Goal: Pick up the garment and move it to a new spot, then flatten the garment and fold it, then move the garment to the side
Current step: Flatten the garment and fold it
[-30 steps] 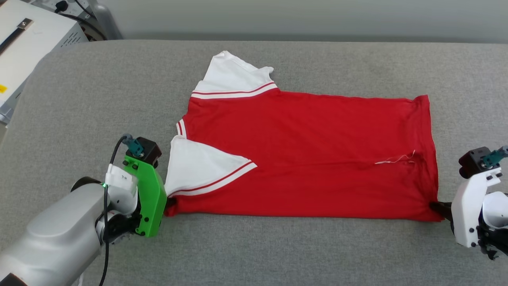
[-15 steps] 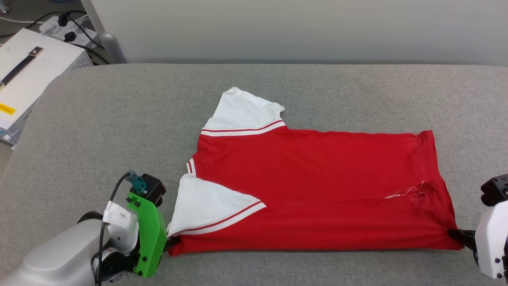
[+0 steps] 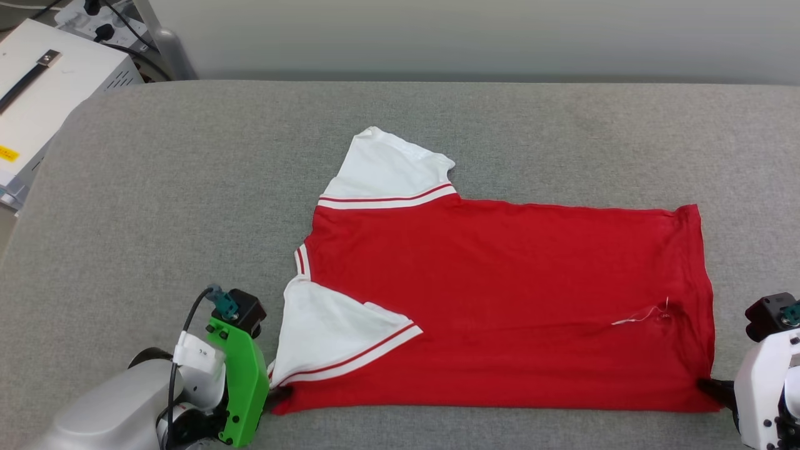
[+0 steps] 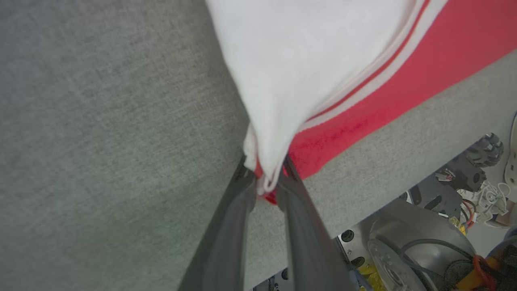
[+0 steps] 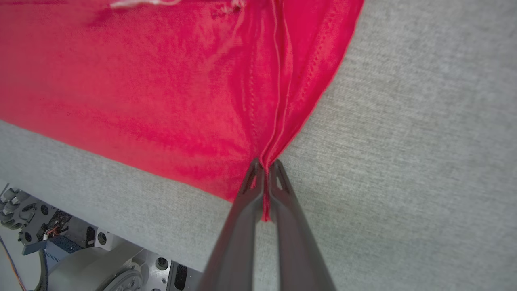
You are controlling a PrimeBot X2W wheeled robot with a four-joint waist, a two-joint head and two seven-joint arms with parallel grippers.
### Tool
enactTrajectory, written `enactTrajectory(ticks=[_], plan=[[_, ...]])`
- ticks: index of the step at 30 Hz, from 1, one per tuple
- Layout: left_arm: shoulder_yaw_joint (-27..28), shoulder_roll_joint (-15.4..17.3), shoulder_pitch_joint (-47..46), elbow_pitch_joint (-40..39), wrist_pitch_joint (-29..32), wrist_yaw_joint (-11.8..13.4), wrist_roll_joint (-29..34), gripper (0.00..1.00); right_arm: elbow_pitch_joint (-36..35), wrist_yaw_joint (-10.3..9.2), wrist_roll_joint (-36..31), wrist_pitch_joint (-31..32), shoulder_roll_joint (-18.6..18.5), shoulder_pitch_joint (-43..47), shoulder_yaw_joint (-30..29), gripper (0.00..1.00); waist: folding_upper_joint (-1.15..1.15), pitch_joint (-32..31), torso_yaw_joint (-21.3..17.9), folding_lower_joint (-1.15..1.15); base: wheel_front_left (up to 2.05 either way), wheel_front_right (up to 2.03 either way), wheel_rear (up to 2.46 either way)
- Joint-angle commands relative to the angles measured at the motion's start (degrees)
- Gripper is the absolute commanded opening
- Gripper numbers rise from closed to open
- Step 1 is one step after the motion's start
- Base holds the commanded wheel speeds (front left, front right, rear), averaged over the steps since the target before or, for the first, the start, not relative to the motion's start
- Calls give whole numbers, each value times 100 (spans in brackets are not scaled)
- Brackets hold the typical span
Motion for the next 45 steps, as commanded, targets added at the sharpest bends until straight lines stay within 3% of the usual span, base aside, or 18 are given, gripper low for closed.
enactTrajectory(ticks=[1,10,15,16,17,24,28,32,38,45], plan=[[-4,-1,17,77,-47,23,67,100,0,-4,-70,-72,2,124,-59,100,35,-90,21,0,0,0,0],[343,526,-398,-393,-247,72,124,100,-596,-4,-476,-927,39,232,-665,100,35,-379,42,0,0,0,0],[674,612,-881,-563,-761,123,435,100,-956,-4,-1086,-1784,374,89,-1188,100,35,-326,-35,0,0,0,0],[716,599,-980,-543,-830,148,511,100,-984,-4,-1211,-1934,466,63,-1297,100,35,-293,-56,0,0,0,0],[872,476,-1374,-441,-1047,233,740,100,-1094,-4,-1656,-2439,838,-23,-1657,100,35,-131,-143,0,0,0,0],[1124,3,-2396,123,-1220,280,1082,100,-1397,-4,-2449,-3102,1635,-168,-2194,100,35,473,-432,0,0,0,0],[1203,-433,-3187,599,-742,108,896,100,-1607,-4,-2673,-3240,1825,-373,-2215,100,35,1016,-680,0,0,0,0],[1164,-626,-3843,956,-80,25,768,100,-1767,-4,-2723,-3320,1900,-610,-2193,100,35,1456,-890,0,0,0,0],[954,-946,-4682,1705,1477,93,557,100,-1911,-4,-2782,-3426,2002,-961,-2055,100,35,2157,-1186,0,0,0,0],[722,-1161,-4992,2138,2032,91,651,100,-1809,-4,-2806,-3586,2042,-1225,-1926,100,35,2599,-1384,0,0,0,0]])
